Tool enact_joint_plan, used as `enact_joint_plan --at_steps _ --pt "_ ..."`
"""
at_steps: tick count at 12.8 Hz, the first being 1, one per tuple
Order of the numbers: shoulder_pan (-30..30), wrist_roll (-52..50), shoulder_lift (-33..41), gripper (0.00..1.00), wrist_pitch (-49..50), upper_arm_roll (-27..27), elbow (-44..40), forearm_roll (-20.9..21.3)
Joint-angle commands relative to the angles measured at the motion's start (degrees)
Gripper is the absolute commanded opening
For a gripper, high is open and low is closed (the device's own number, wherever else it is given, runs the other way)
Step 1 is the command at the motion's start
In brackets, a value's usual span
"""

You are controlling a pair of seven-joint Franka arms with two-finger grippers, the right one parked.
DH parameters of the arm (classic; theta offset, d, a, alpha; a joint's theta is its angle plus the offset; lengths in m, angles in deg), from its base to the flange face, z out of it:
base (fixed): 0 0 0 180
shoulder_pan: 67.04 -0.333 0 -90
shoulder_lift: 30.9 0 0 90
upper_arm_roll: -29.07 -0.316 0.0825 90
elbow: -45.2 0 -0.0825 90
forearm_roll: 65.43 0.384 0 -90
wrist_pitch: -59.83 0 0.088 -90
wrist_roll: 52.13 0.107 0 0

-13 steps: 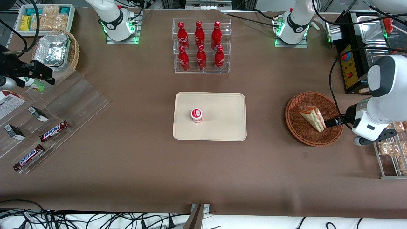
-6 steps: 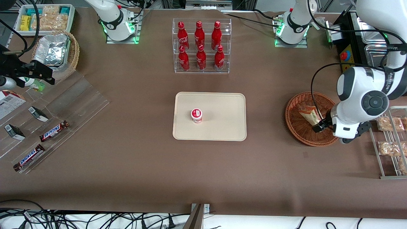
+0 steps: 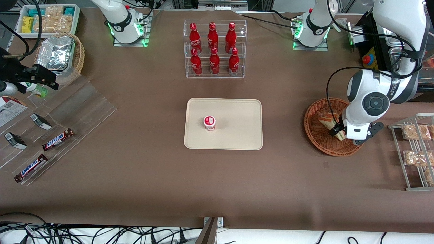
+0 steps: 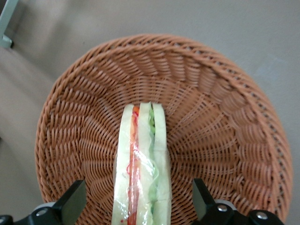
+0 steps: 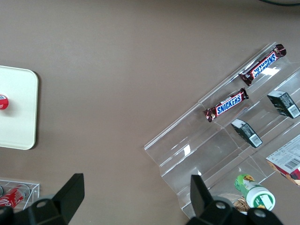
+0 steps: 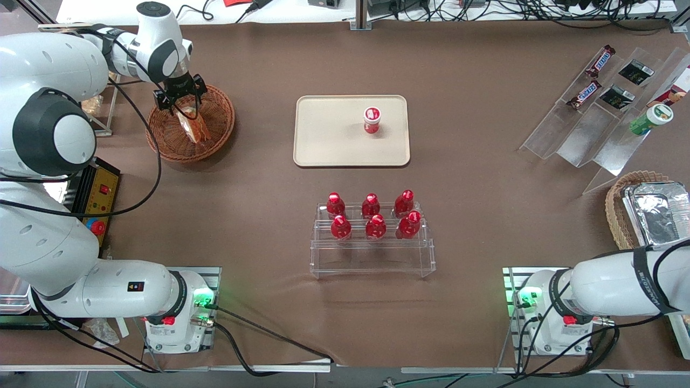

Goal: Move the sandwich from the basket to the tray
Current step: 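Close the left gripper on the sandwich's upright edge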

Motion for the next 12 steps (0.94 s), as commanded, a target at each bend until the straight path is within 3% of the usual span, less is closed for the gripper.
enact_joint_plan --at_steps 1,8,12 --pt "0.0 -3.5 2.2 1.0 -0.7 0.3 3.0 1.5" --pt "0.0 -5.2 2.1 1.0 0.8 2.6 3.7 1.5" --pt "-0.7 0.3 2.5 1.0 2.5 2.6 3.8 1.5"
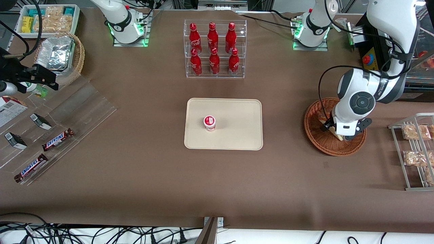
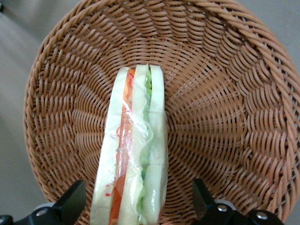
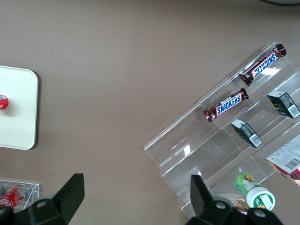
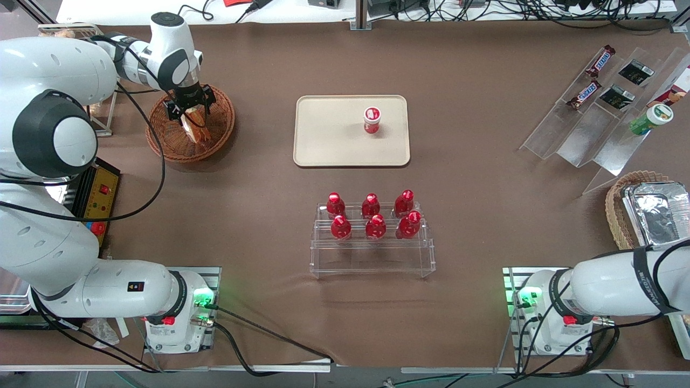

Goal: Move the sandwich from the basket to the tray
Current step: 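Close the left gripper on the sandwich's upright edge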

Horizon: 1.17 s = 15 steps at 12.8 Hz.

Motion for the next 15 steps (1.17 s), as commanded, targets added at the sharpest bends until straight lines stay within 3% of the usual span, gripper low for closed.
enact_joint_plan --at_steps 1,7,10,15 --pt "-0.9 3.1 2.4 1.0 1.1 0.1 1.6 1.5" --pt "-1.0 -0.3 1.8 1.0 0.1 0.0 1.0 1.4" --pt "-1.0 -4.8 1.0 0.7 -1.6 0.0 0.9 1.4" --pt "-0.9 -4.8 1.0 0.37 -1.6 0.0 0.9 1.4"
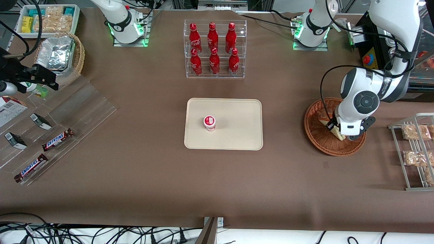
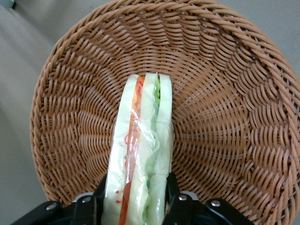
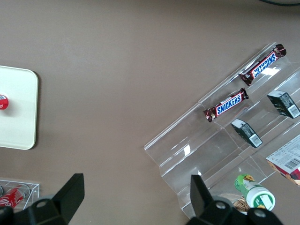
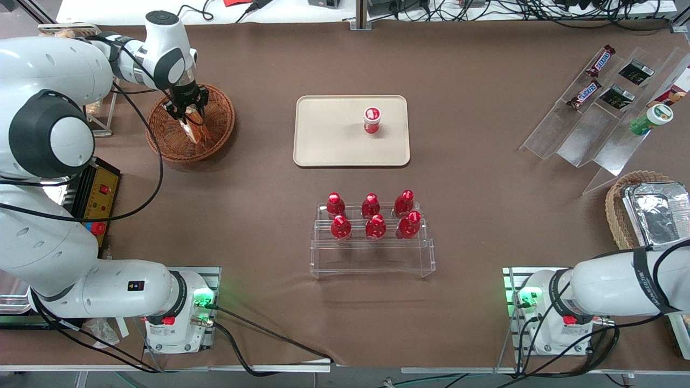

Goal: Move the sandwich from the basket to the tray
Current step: 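Close the left gripper on the sandwich's upright edge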

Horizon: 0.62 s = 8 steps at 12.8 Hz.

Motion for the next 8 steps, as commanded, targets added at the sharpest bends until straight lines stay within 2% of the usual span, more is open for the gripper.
enact_joint_plan --at_steps 1,4,8 --pt "-0.1 -0.9 0.7 0.33 -0.7 0.2 0.7 1.4" --pt "-0.1 0.5 1.2 0.31 0.4 0.2 -0.9 1.4" --pt "0.6 6.6 1.2 0.31 10.5 1.8 -7.6 0.5"
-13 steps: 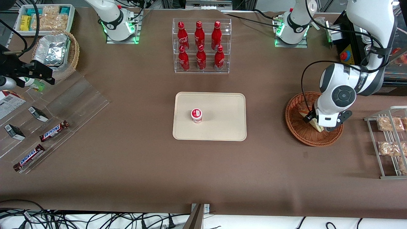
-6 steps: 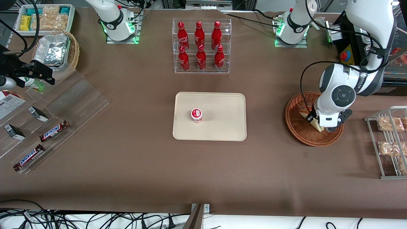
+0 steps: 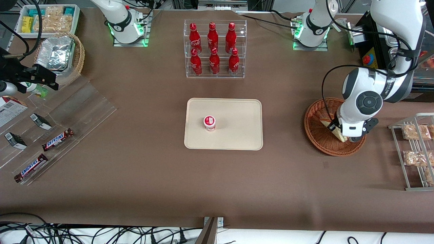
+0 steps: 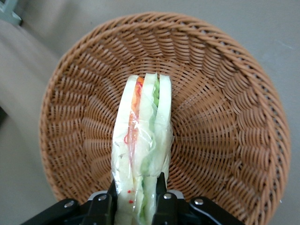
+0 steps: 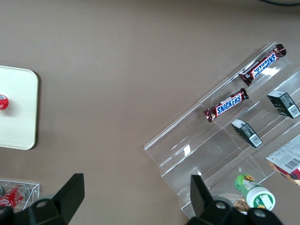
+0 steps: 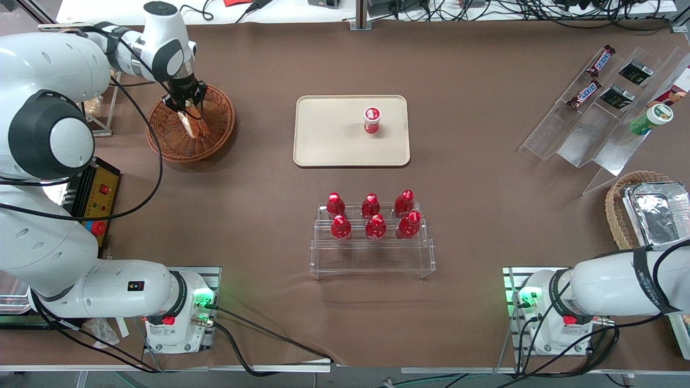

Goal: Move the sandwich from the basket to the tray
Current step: 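Close the left gripper on the sandwich's upright edge, then lift the sandwich and carry it over the cream tray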

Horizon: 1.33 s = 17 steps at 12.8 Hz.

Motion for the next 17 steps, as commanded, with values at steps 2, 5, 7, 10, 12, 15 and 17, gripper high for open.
enact_joint_plan --at_steps 2,5,7,10,12,15,17 --pt "0.3 6.6 0.8 0.31 10.2 2.2 -7.2 0.2" --pt "0.4 10.8 0.6 0.3 20.8 6.9 -16.2 -2.5" --pt "0.6 11.4 0.5 0.29 24.1 9.8 -20.2 -3.5" --pt "0.6 14.2 0.4 0.29 25.7 16.4 -23.0 -4.3" --pt "0.8 13.9 0.1 0.29 25.6 21.1 -23.4 -5.3" --pt "4.5 13.5 -2.2 0.29 23.2 23.2 -23.5 -5.5" --pt "7.1 13.1 -4.3 0.29 19.8 23.2 -23.1 -5.5"
